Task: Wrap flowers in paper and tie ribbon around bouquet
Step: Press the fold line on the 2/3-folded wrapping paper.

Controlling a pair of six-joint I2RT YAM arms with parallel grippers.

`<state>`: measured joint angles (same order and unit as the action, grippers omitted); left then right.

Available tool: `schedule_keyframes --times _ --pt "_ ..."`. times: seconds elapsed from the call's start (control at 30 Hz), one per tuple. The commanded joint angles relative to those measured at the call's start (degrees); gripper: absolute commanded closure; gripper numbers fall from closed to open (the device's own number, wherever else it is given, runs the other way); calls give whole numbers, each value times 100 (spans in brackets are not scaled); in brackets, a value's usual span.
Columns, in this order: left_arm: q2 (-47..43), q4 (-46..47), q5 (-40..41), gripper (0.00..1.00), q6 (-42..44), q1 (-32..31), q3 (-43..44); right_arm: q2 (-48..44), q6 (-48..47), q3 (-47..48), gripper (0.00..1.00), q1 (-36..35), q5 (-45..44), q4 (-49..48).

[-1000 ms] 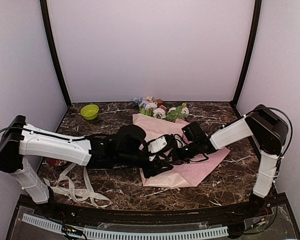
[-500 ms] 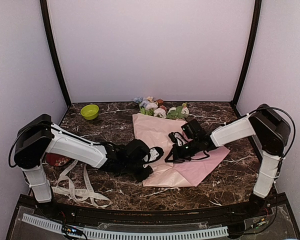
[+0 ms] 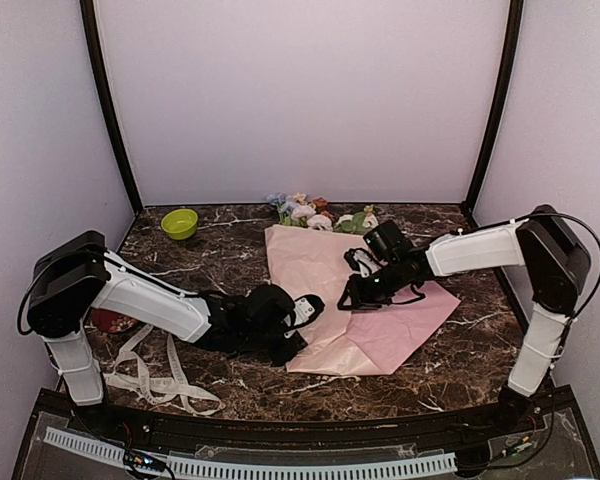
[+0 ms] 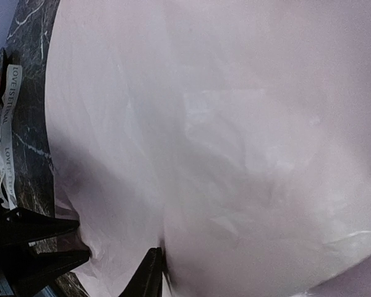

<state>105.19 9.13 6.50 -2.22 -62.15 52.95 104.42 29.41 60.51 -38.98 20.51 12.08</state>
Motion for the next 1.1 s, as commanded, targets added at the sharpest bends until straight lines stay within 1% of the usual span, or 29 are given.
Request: schedule_keyframes --times 0.0,0.1,0.17,0.23,0.33,0.4,0.43,0.5,0.67,0.77,0.93,1.07 --pt "211 -607 -324 70 -89 -94 -271 -731 -46 227 73 40 -844 801" --pt "202 -522 -368 70 -123 -96 -309 -1369 287 -24 72 -126 -1256 718" --pt "208 -484 -381 70 -138 -92 -330 -1639 541 -118 77 -391 -1416 595" --pt "205 -482 -436 70 -162 -95 -317 -1671 671 -195 83 -711 -1142 174" --pt "183 -420 -473 70 -210 -96 -351 -1393 1017 -547 92 -934 -245 -964" --pt "165 -380 -510 70 -241 -91 -375 -964 1361 -792 98 -946 200 -1650" --pt "156 -383 -526 70 -257 -91 -373 -744 1480 -864 100 -945 341 -1888" --pt "87 -330 -527 70 -289 -95 -411 -420 1644 -1006 100 -939 362 -2145" --pt "-156 -142 -603 70 -367 -94 -681 -71 1821 -1328 100 -928 134 -2385" --pt "-290 -134 -674 70 -259 -172 -828 37 1775 -1483 100 -921 -18 -2302" --pt "-593 -498 -542 70 -89 -443 -1005 37 1658 -1644 100 -885 -215 -2088" --pt "-794 -843 -355 70 -64 -653 -1112 178 1339 -1368 100 -882 -274 -1586"
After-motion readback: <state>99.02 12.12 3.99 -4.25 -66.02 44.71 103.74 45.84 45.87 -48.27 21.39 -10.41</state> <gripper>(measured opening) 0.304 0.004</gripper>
